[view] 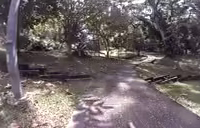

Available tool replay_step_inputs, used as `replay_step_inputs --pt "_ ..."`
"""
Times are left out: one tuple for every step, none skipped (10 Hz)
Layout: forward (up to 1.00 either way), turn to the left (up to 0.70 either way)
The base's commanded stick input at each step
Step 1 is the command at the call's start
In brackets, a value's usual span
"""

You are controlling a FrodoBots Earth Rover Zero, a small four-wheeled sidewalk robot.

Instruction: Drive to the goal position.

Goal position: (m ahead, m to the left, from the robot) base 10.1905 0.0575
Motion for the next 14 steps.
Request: replay_step_inputs --pt "0.00 0.00" --pt "0.00 0.00" --pt "0.00 0.00" --pt "0.00 0.00" --pt "0.00 0.00" --pt "0.00 0.00" --pt "0.00 -0.30" --pt "0.00 -0.70" --pt "0.00 -1.00" --pt "0.00 -1.00" --pt "0.00 -1.00" --pt "0.00 -1.00" --pt "0.00 -1.00" --pt "0.00 -1.00"
